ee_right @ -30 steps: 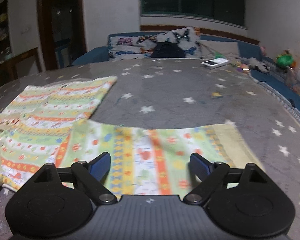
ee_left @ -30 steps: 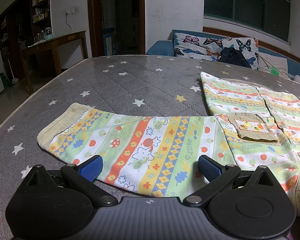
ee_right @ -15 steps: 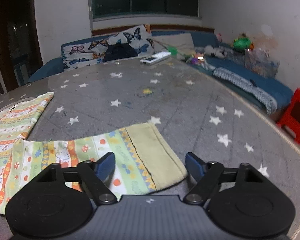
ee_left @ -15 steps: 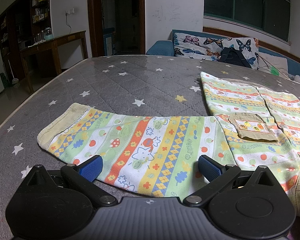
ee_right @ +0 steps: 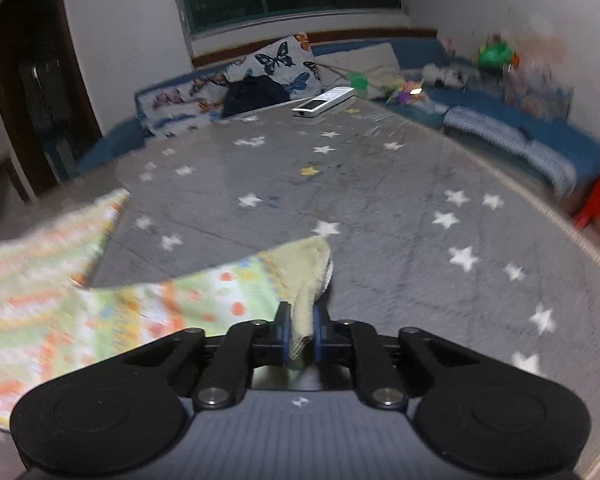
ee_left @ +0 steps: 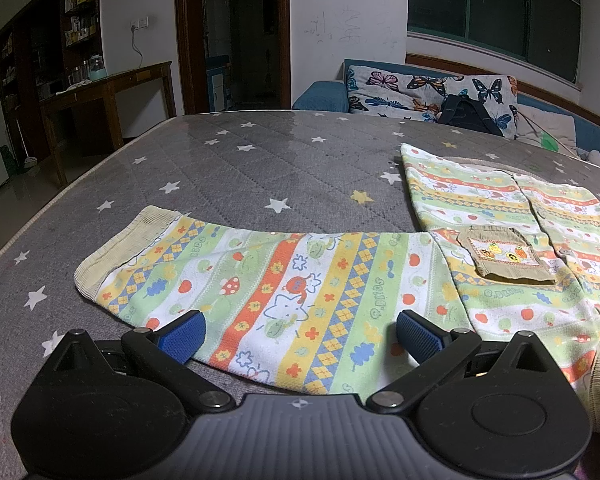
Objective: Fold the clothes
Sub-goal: 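Lift the cuff with the right gripper and fold it over the garment body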
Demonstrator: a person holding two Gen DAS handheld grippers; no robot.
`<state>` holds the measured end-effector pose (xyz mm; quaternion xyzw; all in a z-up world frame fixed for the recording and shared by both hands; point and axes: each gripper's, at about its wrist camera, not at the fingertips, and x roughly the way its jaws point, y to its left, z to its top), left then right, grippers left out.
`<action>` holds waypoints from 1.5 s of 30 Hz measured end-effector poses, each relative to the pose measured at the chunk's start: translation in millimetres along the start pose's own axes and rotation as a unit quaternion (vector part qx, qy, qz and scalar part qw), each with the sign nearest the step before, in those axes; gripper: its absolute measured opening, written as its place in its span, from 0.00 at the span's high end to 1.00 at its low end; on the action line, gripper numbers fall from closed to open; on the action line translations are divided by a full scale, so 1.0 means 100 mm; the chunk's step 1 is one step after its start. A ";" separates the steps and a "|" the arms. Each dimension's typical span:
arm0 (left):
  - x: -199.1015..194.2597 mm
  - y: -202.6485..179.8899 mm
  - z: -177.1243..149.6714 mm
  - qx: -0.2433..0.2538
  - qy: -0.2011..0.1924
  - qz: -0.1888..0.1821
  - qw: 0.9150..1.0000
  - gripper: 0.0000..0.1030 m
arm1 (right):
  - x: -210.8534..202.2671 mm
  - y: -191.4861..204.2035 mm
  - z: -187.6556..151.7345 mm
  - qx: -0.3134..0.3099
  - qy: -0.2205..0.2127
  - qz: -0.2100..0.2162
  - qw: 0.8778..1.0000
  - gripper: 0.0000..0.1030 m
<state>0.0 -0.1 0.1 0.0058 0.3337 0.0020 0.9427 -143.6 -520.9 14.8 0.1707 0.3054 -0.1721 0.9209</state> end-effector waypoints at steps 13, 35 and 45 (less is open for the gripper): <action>0.00 0.00 0.00 0.000 0.000 0.000 1.000 0.00 | -0.28 1.09 0.39 0.064 0.032 0.289 0.955 0.91; 0.00 0.00 0.00 0.000 0.000 0.000 1.000 0.00 | -0.13 2.54 0.24 -0.032 0.084 0.404 0.911 0.73; 0.00 0.00 0.00 0.000 0.000 0.000 1.000 0.00 | 0.04 1.89 0.11 -0.125 0.117 0.277 0.945 0.80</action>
